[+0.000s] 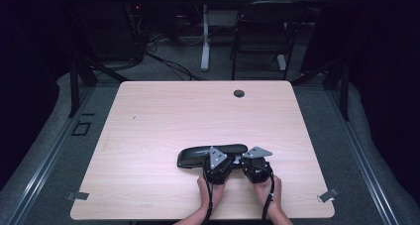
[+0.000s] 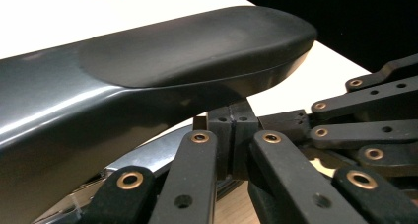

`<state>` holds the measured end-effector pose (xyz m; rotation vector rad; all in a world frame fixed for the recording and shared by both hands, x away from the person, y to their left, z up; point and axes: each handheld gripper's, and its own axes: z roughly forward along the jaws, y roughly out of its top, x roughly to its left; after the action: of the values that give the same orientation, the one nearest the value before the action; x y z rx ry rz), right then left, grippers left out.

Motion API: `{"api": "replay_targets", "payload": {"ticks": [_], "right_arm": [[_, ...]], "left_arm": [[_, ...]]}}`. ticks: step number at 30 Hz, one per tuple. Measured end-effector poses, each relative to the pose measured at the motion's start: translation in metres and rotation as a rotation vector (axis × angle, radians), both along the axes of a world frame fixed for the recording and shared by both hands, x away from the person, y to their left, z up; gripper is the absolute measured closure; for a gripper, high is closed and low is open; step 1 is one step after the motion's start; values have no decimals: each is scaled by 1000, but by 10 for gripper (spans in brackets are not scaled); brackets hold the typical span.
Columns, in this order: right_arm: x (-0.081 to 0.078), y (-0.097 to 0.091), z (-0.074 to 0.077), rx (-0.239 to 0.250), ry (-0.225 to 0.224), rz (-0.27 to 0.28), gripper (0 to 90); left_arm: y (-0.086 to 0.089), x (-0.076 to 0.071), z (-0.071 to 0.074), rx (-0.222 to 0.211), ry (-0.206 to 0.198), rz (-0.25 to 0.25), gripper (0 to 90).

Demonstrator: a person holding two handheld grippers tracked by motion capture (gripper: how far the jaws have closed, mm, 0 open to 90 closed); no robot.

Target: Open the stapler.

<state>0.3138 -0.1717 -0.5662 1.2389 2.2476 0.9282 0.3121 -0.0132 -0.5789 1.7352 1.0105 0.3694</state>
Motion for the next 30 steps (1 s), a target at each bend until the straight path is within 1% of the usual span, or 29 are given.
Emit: {"api": "replay_targets", "payload": {"ticks": [2, 3, 4, 5, 6, 7, 8, 9, 10, 11, 12, 13, 15, 17, 18, 20, 22, 23, 25, 27, 28, 30], "right_arm": [[0, 0, 0, -1, -1, -1, 900], [0, 0, -1, 5, -6, 1, 900], [0, -2, -2, 30, -7, -6, 900], [0, -2, -2, 30, -7, -6, 900], [0, -2, -2, 30, -6, -7, 900], [0, -2, -2, 30, -4, -6, 900], [0, -2, -2, 30, -4, -9, 900], [0, -2, -2, 30, -4, -9, 900], [0, -1, -2, 31, -8, -6, 900], [0, -2, -2, 33, -7, -8, 900], [0, -1, -2, 34, -8, -7, 900], [0, -1, -2, 34, -8, -7, 900], [0, -1, -1, 21, -3, -4, 900], [0, -1, -1, 26, -4, -7, 900], [0, -1, -1, 19, 0, -3, 900], [0, -1, -1, 23, -7, -3, 900], [0, -1, -1, 28, -6, -5, 900], [0, -1, -1, 20, -8, 0, 900], [0, -1, 0, 3, -7, 8, 900], [0, -1, 0, 2, -6, 9, 900], [0, -1, 0, -2, -4, 9, 900], [0, 0, 0, 0, -6, 7, 900]], "left_arm": [[0, 1, -1, -5, 0, 3, 900], [0, 1, -1, -8, 2, 5, 900], [-1, 1, -1, -6, 0, 6, 900], [-1, 1, -1, -10, -4, 10, 900], [-1, 0, 1, -4, -27, 9, 900], [-1, 1, 7, -18, -80, 45, 900], [-1, 1, 7, -18, -80, 45, 900], [2, 3, 14, -29, -86, 27, 900], [1, 3, 26, -22, -111, 10, 900], [1, 2, 26, -1, -115, -4, 900], [2, 2, 24, 3, -105, -1, 900], [2, 2, 24, 3, -105, -1, 900], [6, 4, 18, -6, -91, 6, 900], [7, 3, 17, -13, -93, 5, 900], [8, 4, 18, -9, -96, 4, 900], [9, 4, 19, -17, -94, 3, 900], [10, 5, 21, -16, -98, 1, 900], [12, 5, 23, -20, -100, -2, 900], [13, 5, 25, -20, -97, -7, 900], [14, 5, 27, -12, -94, -12, 900], [17, 6, 30, -9, -100, -14, 900], [18, 6, 31, -12, -100, -16, 900]]}}
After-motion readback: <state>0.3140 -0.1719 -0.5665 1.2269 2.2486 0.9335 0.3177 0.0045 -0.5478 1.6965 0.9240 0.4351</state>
